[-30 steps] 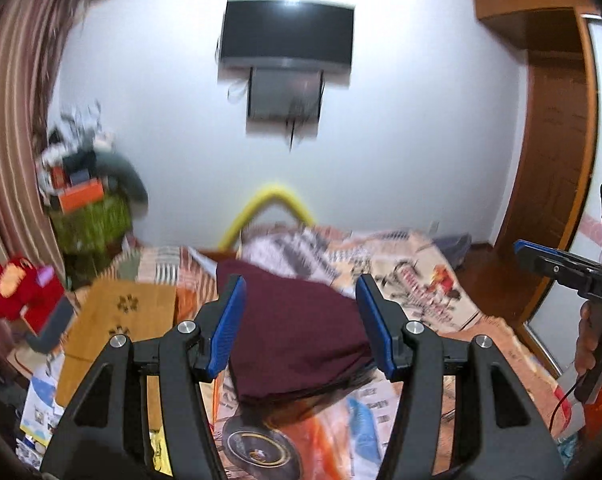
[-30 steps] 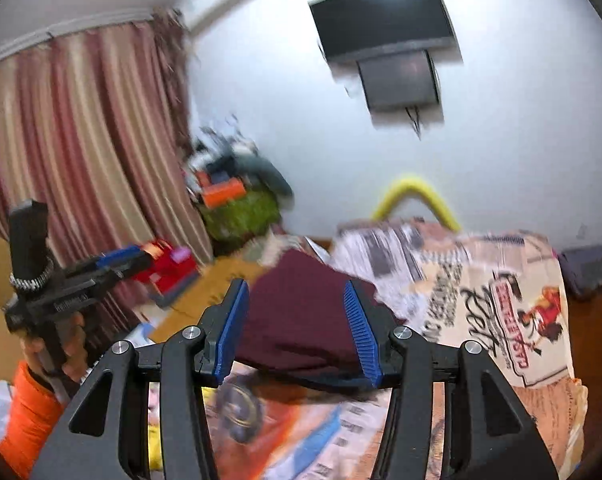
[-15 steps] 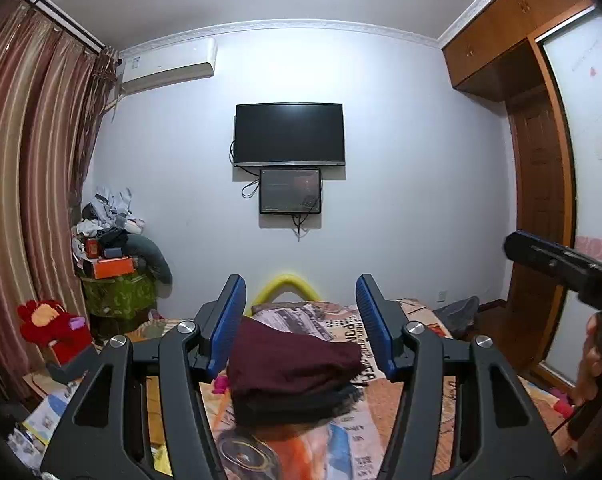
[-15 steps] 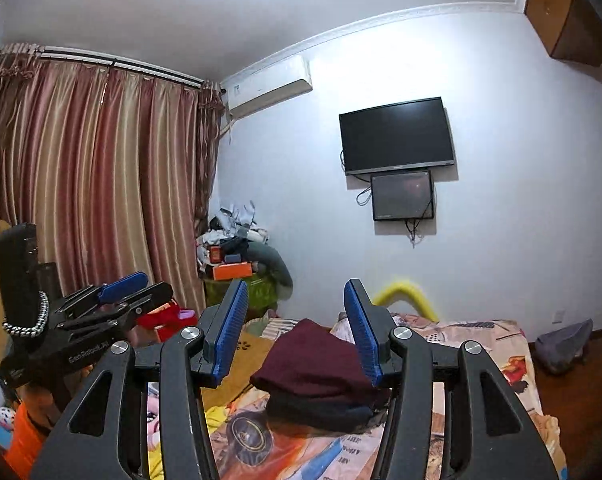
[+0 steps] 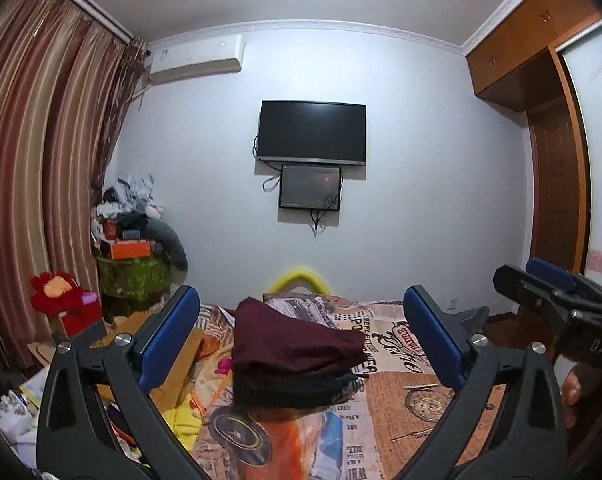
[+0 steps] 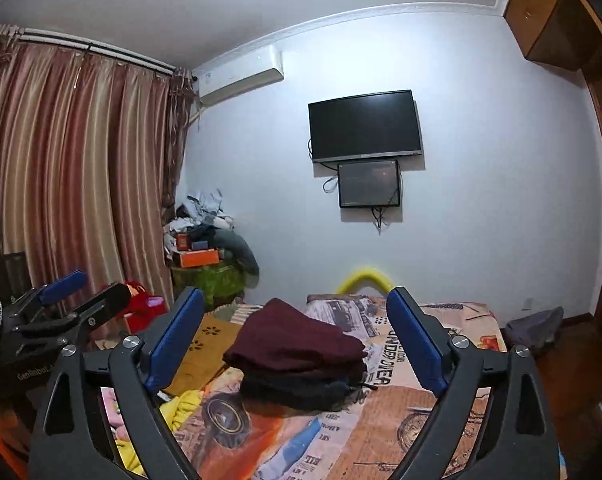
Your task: Fold large clothes
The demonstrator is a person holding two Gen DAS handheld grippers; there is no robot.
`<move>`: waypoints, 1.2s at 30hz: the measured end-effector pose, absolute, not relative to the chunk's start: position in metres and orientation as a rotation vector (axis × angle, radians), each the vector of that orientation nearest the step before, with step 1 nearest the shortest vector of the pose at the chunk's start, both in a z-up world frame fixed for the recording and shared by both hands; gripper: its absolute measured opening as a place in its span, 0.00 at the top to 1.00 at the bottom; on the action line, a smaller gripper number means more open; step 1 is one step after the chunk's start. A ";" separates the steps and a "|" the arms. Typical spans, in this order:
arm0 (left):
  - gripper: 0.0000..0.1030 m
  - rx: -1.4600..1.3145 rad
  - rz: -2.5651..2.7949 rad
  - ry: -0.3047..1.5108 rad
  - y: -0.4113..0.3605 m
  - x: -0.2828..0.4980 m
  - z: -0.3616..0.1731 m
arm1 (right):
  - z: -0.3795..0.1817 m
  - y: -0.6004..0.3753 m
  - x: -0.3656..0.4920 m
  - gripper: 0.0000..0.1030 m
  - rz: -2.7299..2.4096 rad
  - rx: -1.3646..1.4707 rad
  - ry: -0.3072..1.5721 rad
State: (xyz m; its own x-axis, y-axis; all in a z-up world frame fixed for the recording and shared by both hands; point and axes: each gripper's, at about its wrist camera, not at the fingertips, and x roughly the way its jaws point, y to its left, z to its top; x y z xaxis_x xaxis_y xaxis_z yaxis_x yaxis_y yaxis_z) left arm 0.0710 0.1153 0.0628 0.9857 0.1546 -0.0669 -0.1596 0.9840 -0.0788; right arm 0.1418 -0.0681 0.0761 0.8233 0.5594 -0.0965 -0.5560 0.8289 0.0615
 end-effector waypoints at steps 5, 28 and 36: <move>0.01 -0.096 0.166 0.075 0.118 0.073 0.058 | 0.070 -0.074 0.142 0.11 0.595 0.045 0.133; 0.00 -0.067 0.179 0.117 0.110 0.083 0.044 | 0.069 -0.074 0.141 0.11 0.592 0.025 0.188; 0.00 -0.084 0.171 0.128 0.112 0.085 0.041 | 0.071 -0.076 0.141 0.11 0.587 0.019 0.195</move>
